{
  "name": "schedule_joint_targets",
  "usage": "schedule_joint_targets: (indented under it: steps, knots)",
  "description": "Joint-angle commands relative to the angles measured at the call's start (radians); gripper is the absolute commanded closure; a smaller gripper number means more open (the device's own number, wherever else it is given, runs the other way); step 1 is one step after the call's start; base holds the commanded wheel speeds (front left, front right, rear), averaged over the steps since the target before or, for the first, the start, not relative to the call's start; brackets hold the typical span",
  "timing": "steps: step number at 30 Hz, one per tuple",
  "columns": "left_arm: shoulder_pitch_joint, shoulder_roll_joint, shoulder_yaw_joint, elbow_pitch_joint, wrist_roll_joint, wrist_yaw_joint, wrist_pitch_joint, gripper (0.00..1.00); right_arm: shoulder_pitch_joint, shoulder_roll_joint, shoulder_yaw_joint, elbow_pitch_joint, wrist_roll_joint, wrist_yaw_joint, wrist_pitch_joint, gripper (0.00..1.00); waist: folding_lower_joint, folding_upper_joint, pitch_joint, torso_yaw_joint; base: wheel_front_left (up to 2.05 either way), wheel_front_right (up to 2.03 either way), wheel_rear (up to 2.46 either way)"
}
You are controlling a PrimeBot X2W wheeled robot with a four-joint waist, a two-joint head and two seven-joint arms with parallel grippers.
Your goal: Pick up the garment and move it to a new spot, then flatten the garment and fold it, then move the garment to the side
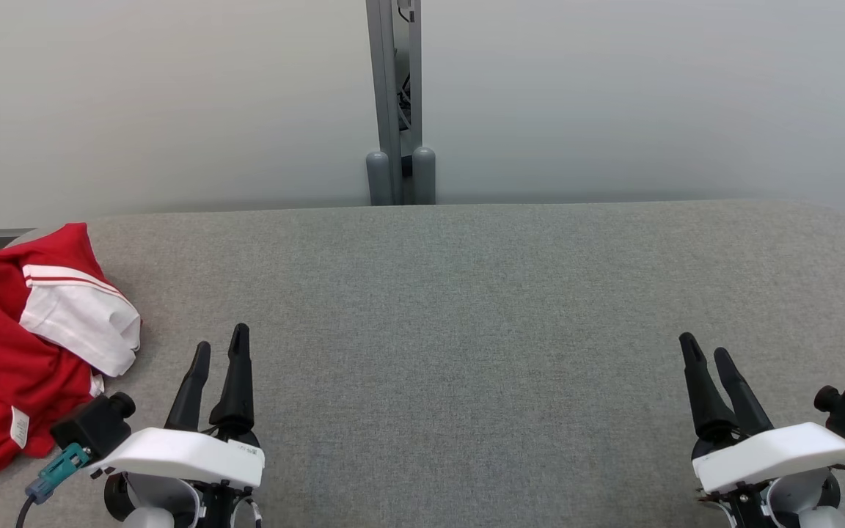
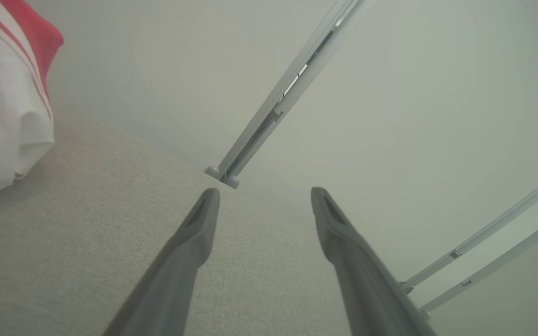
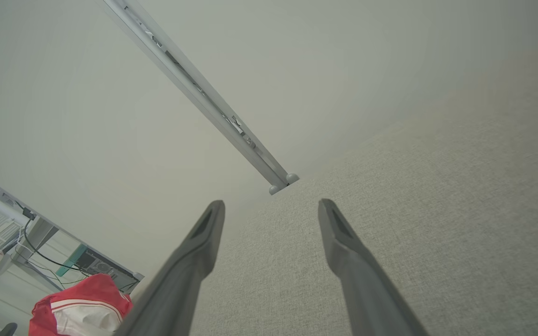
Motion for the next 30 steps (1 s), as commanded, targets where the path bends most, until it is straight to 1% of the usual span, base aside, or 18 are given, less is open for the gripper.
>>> schedule_joint_targets:
  steps: [1,10,15,24,30]
  knots:
    - [0.0,0.005,-0.003,-0.02,0.04,0.002,-0.01,0.0,-0.001,-0.007,0.003,-0.018,-0.026,0.001,-0.014,0.0,0.0,0.0,-0.001,0.0,0.0,0.0,0.0]
    - [0.022,0.006,-0.009,-0.048,0.158,0.008,-0.032,0.0,0.012,-0.009,0.035,-0.042,-0.114,0.002,-0.047,0.0,0.0,0.0,-0.009,-0.001,0.0,0.0,0.0]
    - [0.033,0.007,-0.011,-0.059,0.206,0.008,-0.044,0.0,0.024,-0.01,0.056,-0.054,-0.162,0.002,-0.065,0.0,0.0,0.0,-0.013,-0.002,0.0,0.0,0.0]
    - [0.053,0.008,-0.008,-0.063,0.296,0.009,-0.063,0.0,0.041,-0.012,0.045,-0.073,-0.241,0.002,-0.093,0.0,0.0,0.0,-0.02,0.0,0.0,0.0,0.0]
    - [0.064,0.009,0.0,-0.073,0.353,0.021,-0.074,0.0,0.049,-0.013,0.053,-0.082,-0.294,0.002,-0.112,0.0,0.0,0.0,-0.024,0.002,0.0,0.0,0.0]
